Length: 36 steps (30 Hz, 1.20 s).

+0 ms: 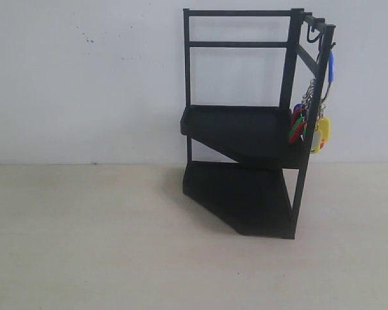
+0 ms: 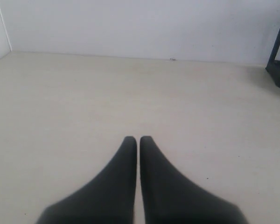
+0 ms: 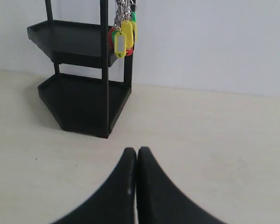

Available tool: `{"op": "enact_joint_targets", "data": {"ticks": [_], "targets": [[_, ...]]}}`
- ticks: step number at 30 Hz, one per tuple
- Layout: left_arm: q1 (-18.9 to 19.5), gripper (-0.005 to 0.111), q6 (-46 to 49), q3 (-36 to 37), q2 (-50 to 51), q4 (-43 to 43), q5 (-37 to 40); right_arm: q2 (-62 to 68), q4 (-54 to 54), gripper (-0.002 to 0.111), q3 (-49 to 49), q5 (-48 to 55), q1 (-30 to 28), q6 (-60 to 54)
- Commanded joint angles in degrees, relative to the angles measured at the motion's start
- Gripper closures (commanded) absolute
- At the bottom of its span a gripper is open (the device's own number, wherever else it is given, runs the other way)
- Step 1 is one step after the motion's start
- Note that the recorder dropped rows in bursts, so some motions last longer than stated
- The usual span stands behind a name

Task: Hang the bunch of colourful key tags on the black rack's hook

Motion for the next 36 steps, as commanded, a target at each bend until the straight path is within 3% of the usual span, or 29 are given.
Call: {"op": "enact_joint_targets", "data": {"ticks": [1,6,11,21,27,36], "targets": [[0.19,0.102,0.02,-0.14,0.2,-0.4,-0.43,-0.43,-0.6,0.108,4.22,-5.05,0.03,3.61],[0.19,0.102,0.02,-0.14,0.2,-0.4,-0.43,-0.43,-0.6,0.108,8.5,-9.36,0.03,6.52],[0.19,0.102,0.02,-0.14,0.2,-0.4,-0.43,-0.43,-0.6,0.108,8.5,-4.72,0.03,8.36],[0.19,0.102,0.02,-0.14,0.2,-0.4,-0.43,-0.43,-0.93,0.108,8.5,-3.86,0.03,1.66],[0.19,0.102,0.02,-0.14,0.2,-0.4,-0.43,-0.43,-0.93,0.108,8.5,-3.86,-6.74,2.02],[0.19,0.102,0.02,-0.14,0.2,-0.4,-0.43,-0.43,-0.83,0.108,8.5,-3.4,-8.53,2.02]]}}
